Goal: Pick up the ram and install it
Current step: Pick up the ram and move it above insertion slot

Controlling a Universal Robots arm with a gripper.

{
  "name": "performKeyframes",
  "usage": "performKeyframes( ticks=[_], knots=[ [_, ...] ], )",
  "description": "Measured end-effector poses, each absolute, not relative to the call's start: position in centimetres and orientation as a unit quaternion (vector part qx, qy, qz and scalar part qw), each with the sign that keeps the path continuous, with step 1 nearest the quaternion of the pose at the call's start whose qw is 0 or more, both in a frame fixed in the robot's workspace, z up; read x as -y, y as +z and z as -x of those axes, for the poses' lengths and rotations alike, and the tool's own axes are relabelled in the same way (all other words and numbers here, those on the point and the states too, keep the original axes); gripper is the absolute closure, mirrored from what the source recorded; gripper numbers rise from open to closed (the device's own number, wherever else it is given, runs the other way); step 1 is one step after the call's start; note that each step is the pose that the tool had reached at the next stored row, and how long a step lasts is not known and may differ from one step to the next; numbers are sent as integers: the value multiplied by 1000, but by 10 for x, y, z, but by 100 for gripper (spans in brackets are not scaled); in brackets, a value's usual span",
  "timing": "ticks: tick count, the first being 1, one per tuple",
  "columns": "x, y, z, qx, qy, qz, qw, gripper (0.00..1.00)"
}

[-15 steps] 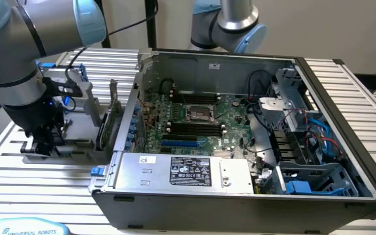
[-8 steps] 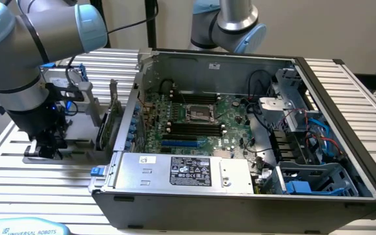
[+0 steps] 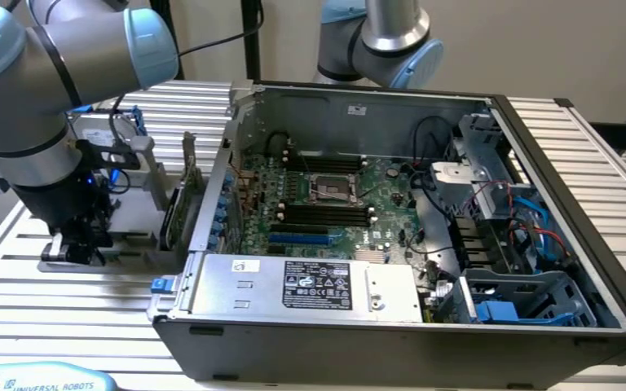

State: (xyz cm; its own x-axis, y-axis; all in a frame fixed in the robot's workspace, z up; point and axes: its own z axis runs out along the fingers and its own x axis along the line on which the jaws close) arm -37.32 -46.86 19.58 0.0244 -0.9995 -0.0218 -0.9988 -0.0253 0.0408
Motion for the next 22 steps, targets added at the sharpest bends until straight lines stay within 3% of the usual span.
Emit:
performKeyframes(
  ticks=[12,14,15,21,22],
  knots=[
    [469,195,376,698,-22,-716,7,62],
    [469,195,376,698,-22,-716,7,64],
    [469,195,376,698,-22,-716,7,71],
    [469,195,376,698,-22,-716,7,73],
    [469,195,376,697,-22,-716,7,80]
  ],
)
